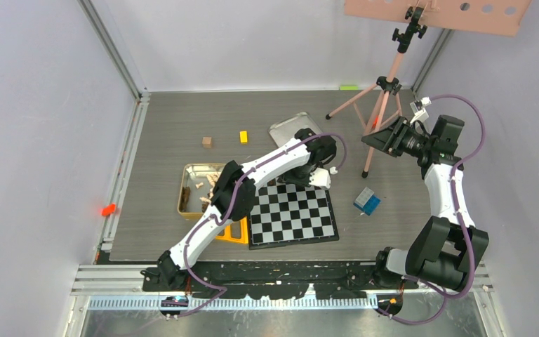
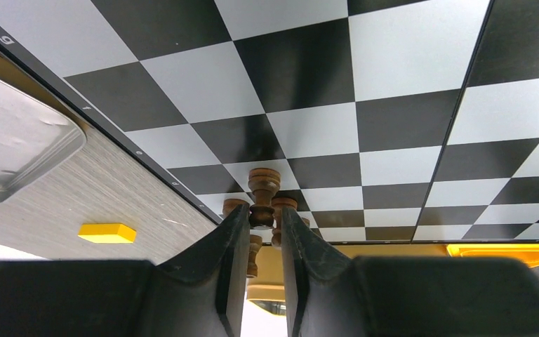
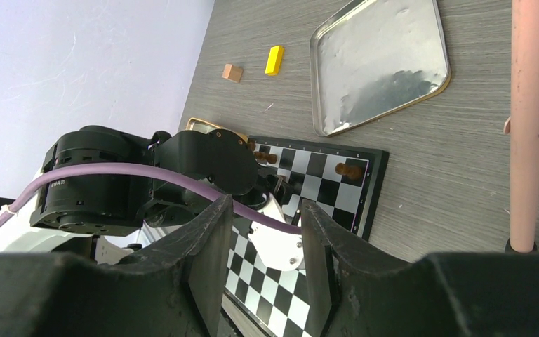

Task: Set up the chess pieces on the board
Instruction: Place the chess piece on the chessboard.

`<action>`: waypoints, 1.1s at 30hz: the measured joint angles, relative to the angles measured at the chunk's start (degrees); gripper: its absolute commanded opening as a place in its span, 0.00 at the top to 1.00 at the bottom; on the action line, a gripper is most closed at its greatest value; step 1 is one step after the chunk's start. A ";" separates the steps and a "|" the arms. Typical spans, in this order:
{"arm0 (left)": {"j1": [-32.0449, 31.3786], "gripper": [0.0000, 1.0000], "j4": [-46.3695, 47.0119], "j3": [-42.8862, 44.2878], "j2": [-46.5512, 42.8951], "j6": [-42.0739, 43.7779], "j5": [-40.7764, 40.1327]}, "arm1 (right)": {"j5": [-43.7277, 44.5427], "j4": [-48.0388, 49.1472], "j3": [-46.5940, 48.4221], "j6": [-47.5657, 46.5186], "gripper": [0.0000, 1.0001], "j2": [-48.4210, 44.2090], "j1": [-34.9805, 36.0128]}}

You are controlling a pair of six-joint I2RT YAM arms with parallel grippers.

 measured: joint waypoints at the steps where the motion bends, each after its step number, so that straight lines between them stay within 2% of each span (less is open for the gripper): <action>1: 0.00 0.77 -0.15 0.00 0.00 0.00 0.00 | 0.00 0.00 0.02 0.00 0.54 0.00 -0.02; 11: 0.00 0.79 -0.98 -0.33 0.00 -0.02 0.00 | -0.04 0.00 0.02 0.04 0.54 0.02 -0.26; 19: 0.00 0.68 -0.90 -0.35 0.00 -0.37 -0.04 | -0.13 0.00 0.00 0.20 0.55 0.04 -0.28; 26: 0.00 0.66 1.79 -0.35 -0.48 -1.57 -0.22 | -0.20 0.02 -0.04 0.20 0.55 0.04 -0.31; 30: 0.52 0.66 4.07 -0.90 -2.93 -3.08 -0.22 | -0.24 0.00 -0.26 0.20 0.55 0.04 -0.42; 33: 1.33 0.66 6.51 -4.13 -8.07 -5.22 0.39 | -0.20 0.02 -0.31 0.20 0.54 0.02 -0.52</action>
